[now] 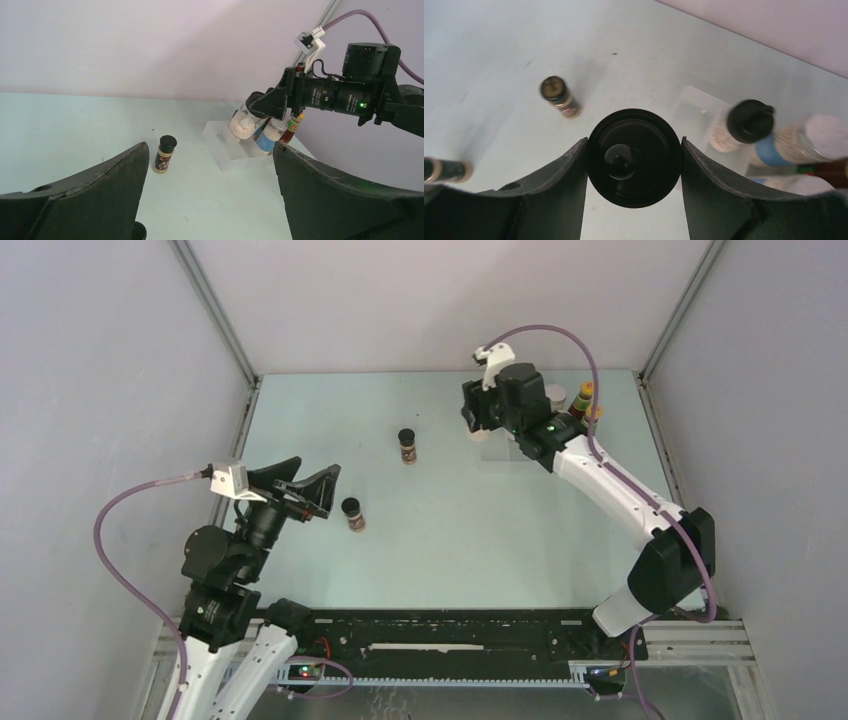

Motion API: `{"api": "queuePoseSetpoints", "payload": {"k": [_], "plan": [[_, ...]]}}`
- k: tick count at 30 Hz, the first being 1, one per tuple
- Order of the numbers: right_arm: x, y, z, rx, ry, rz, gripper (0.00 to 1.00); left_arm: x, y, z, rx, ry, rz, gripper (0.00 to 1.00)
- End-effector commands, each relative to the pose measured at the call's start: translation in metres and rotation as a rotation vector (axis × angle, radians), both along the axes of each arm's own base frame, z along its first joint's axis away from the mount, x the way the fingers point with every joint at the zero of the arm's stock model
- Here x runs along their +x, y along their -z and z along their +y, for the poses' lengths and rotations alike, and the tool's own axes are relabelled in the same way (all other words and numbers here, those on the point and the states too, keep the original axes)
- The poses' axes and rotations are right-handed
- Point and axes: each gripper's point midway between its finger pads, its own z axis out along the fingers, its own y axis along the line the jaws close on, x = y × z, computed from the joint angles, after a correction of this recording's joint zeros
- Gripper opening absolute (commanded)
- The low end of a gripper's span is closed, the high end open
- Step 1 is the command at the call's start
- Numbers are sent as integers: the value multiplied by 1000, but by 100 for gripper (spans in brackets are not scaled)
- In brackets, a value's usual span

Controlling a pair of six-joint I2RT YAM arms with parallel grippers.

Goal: Organize the condiment bottles
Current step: Place the bottle in the storage box.

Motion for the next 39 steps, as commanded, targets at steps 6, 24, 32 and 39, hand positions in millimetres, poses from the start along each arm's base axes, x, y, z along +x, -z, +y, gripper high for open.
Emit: {"api": "queuePoseSetpoints", "payload": {"k": [6,24,32,39], "plan": [[18,-38,-58,94,193,-131,0,9,9,-7,-15,18,17,98],[28,-17,-97,81,310,-117,0,12,13,-8,-14,21,30,98],[32,-1,-119,98,408,-111,0,12,15,-8,-11,22,30,98],[39,15,-132,123,459,-91,0,12,17,-8,-10,21,33,98]]}}
